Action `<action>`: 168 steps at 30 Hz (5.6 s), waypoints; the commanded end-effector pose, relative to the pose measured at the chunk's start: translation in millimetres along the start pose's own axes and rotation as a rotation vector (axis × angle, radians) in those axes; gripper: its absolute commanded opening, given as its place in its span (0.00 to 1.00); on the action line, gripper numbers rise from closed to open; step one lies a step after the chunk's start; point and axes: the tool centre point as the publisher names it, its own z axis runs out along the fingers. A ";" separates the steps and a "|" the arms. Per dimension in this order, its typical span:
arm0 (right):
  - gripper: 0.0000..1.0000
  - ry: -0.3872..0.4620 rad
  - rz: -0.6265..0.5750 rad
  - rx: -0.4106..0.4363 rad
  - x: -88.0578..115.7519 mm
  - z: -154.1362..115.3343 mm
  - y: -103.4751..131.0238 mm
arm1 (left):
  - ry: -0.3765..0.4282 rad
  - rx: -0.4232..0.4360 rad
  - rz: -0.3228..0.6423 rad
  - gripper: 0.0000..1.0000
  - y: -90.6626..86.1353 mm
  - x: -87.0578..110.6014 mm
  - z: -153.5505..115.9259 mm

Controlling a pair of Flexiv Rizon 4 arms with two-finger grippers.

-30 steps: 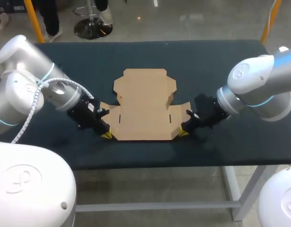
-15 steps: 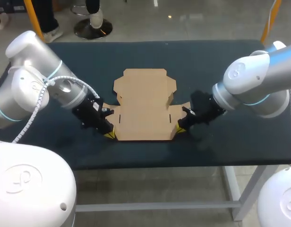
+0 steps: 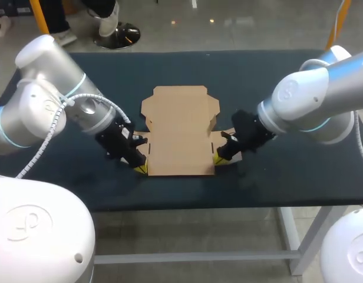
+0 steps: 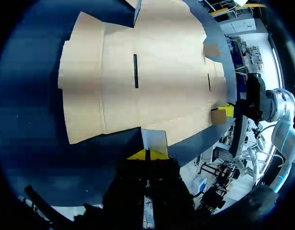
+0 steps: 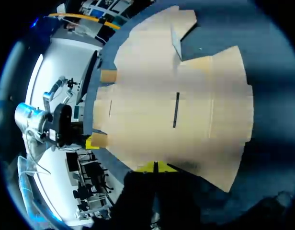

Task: Assemble the packaging by folding the flat box into shape, placing the metal phone stand inside, and closing the box properly

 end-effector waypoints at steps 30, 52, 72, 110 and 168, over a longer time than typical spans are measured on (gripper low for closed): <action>0.00 -0.060 -0.034 0.024 12.0 12.5 -7.7 | -0.019 -0.037 -0.002 0.00 -8.3 9.7 15.3; 0.00 -0.103 -0.029 0.019 8.8 22.4 -14.5 | -0.067 -0.002 -0.024 0.00 -10.4 15.8 25.5; 0.00 -0.190 0.005 0.014 1.2 43.0 -13.4 | -0.158 0.106 -0.104 0.00 -12.1 9.9 49.6; 0.42 0.159 -0.069 -0.024 -17.9 -90.8 32.4 | -0.010 0.069 0.019 1.00 -35.9 20.9 -60.3; 1.00 0.349 0.117 -0.152 -46.0 -104.5 149.2 | 0.129 0.097 0.220 1.00 -146.6 3.9 -134.2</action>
